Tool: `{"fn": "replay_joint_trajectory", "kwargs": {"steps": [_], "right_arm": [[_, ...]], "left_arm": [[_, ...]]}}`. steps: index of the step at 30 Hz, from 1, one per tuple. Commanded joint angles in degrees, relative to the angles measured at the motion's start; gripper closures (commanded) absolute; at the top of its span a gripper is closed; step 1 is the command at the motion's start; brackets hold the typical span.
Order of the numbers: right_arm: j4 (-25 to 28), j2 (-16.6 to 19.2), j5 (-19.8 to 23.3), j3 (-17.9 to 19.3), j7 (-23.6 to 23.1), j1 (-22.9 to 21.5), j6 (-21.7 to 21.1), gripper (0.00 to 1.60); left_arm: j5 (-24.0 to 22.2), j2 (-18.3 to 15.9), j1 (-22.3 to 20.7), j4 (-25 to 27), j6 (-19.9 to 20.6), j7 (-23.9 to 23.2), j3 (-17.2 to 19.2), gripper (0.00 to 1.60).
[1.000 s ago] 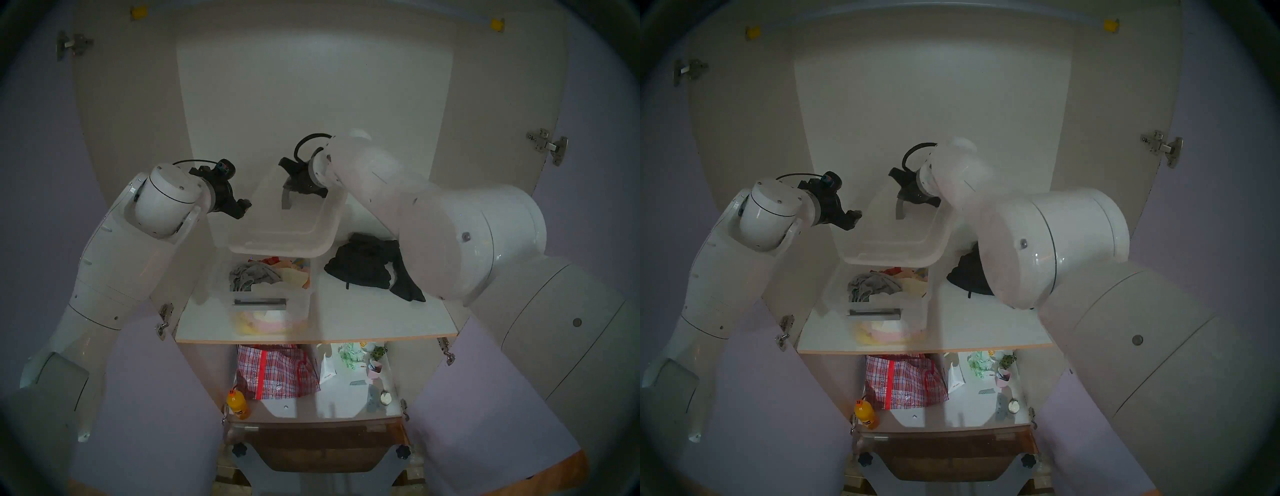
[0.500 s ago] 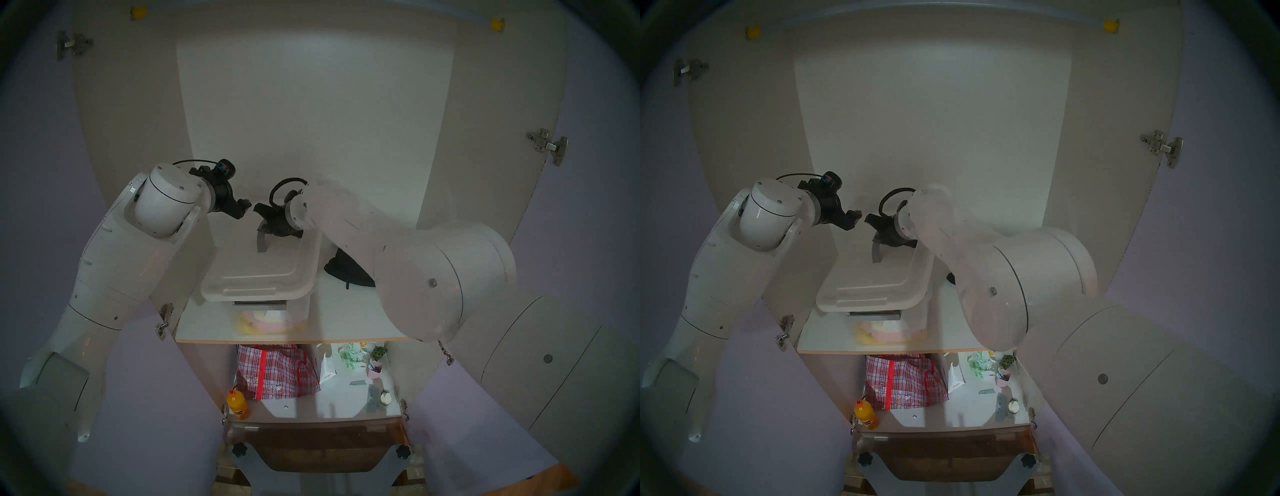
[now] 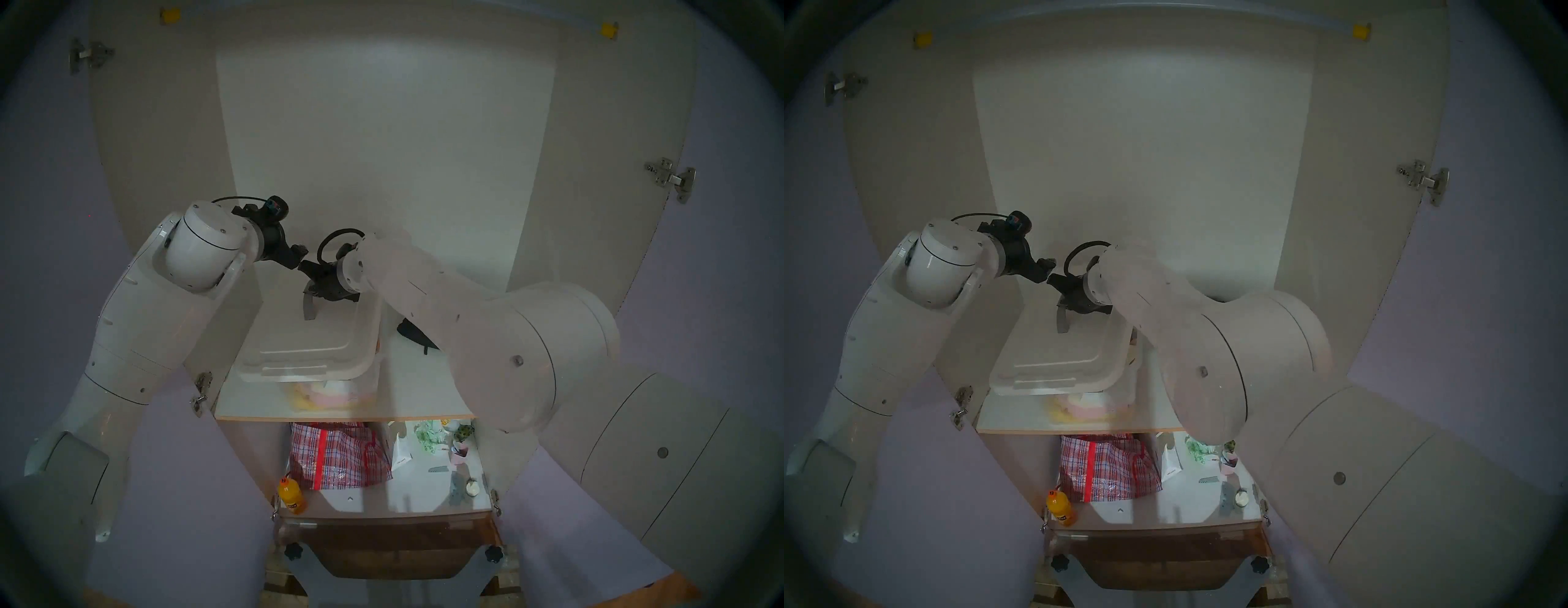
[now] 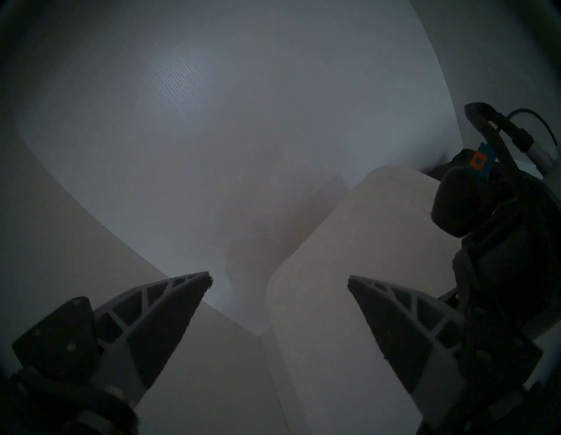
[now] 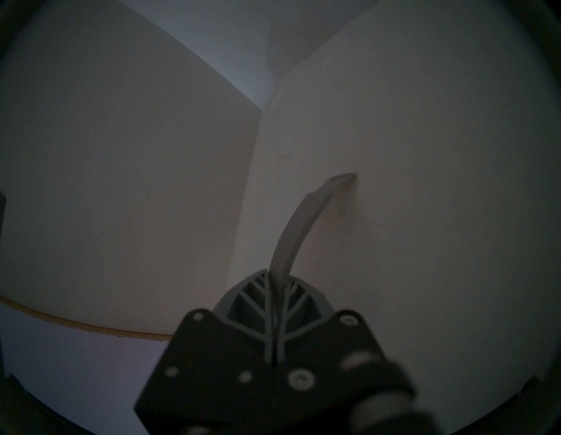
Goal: Take clothing out of the storage bin and put the lid back on the bin
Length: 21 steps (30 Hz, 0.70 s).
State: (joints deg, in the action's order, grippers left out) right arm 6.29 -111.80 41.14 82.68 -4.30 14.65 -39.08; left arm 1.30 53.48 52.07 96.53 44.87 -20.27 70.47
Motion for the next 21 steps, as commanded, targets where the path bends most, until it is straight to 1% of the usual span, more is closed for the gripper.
{"fn": "replay_joint_trajectory", "kwargs": {"steps": [1,10,16,17,18,19,21], "right_arm": [[1.9,-0.1,0.4,0.4,-0.4,-1.8,1.5,1.6],[1.3,1.1,0.2,0.9,0.6,-1.3,1.9,1.6],[0.6,1.1,-0.4,0.3,1.8,-0.2,2.7,1.6],[0.5,1.1,-0.6,0.2,2.1,0.0,2.8,1.42],[0.5,1.1,-0.7,0.1,2.3,0.1,3.0,0.83],[0.4,1.1,-1.0,-0.1,2.6,0.1,3.1,0.0],[0.5,1.1,-1.5,-0.6,3.5,0.2,3.5,0.0]], "left_arm": [[0.0,0.0,-1.5,1.0,-0.4,0.2,0.7,0.0],[0.0,0.0,-1.4,0.9,-0.3,0.2,0.6,0.0],[0.0,0.0,-1.4,0.9,-0.3,0.3,0.5,0.0],[0.0,0.0,-1.4,0.9,-0.3,0.3,0.5,0.0],[0.0,0.0,-1.3,0.9,-0.3,0.3,0.5,0.0],[0.0,0.0,-1.3,0.9,-0.3,0.3,0.5,0.0],[0.0,0.0,-1.3,0.9,-0.3,0.4,0.5,0.0]]}}
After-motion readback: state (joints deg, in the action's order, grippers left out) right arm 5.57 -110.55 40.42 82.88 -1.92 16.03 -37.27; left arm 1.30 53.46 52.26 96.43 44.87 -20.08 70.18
